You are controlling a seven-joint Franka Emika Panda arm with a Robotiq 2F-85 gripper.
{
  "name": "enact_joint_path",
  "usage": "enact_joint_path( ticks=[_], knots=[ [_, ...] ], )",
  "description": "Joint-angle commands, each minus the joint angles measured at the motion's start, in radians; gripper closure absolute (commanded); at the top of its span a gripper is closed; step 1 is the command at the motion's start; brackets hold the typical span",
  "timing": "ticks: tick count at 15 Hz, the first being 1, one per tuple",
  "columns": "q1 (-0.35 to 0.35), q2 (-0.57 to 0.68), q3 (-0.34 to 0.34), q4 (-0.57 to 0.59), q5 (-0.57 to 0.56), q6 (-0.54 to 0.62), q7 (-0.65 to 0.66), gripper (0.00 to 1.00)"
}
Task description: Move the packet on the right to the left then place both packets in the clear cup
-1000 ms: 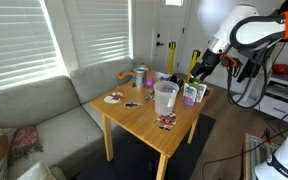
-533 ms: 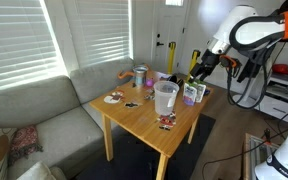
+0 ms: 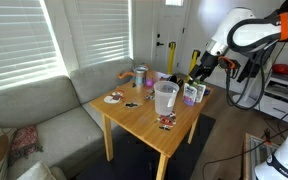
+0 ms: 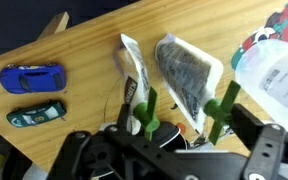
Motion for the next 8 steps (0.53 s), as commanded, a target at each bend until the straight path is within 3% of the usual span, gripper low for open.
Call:
enact_joint_path(
  ticks=[1,8],
  knots=[
    [0.015,0.029,-0.013,0.022,0.031,0.001,-0.032,0.00],
    [0.013,0.067,-0.012,0.033,0.026,-0.002,-0.037,0.00]
  ],
)
